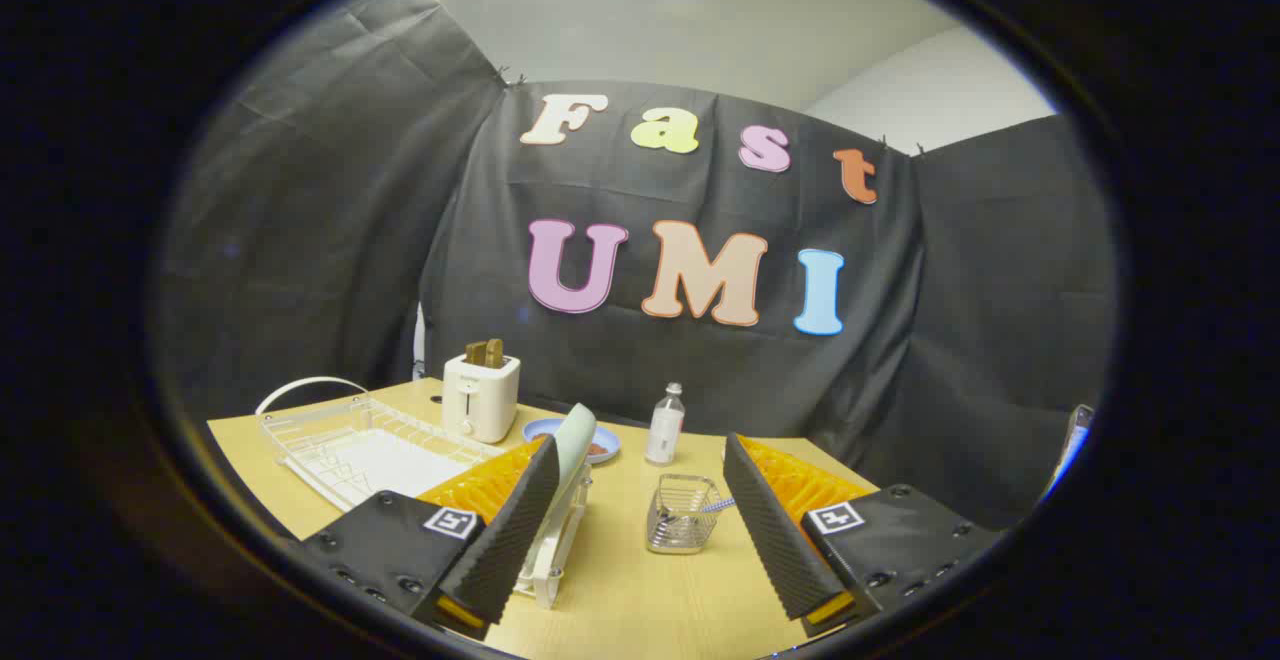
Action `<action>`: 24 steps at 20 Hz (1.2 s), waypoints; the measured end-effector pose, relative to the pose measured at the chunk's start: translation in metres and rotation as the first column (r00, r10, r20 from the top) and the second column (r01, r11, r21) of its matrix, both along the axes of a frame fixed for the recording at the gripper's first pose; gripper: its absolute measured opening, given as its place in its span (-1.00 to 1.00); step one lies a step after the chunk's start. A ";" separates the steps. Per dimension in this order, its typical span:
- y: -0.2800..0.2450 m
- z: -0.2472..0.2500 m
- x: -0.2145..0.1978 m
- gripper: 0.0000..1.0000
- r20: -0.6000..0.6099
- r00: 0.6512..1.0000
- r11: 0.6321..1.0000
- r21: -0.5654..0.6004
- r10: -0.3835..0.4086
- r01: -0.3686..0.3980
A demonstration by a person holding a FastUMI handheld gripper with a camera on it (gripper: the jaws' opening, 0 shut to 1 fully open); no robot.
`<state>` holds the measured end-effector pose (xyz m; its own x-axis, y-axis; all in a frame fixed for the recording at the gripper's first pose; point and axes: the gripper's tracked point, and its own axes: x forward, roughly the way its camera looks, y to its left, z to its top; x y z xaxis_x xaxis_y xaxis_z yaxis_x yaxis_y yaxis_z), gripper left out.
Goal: Take the plate from the dish rack, then take the spoon from the basket and place it into the plate.
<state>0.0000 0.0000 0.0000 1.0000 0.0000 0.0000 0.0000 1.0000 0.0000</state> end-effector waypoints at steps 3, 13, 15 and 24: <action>0.001 0.002 0.000 1.00 0.000 1.000 1.000 0.002 0.002 -0.002; -0.004 -0.002 0.000 1.00 -0.005 1.000 1.000 0.014 -0.013 0.013; -0.005 -0.003 0.000 1.00 -0.010 1.000 1.000 0.011 -0.017 0.017; -0.003 0.001 0.004 1.00 -0.012 0.999 0.998 0.045 -0.034 0.035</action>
<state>0.0045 -0.0026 0.0011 0.9994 -0.0340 -0.0118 0.0345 0.9984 0.0450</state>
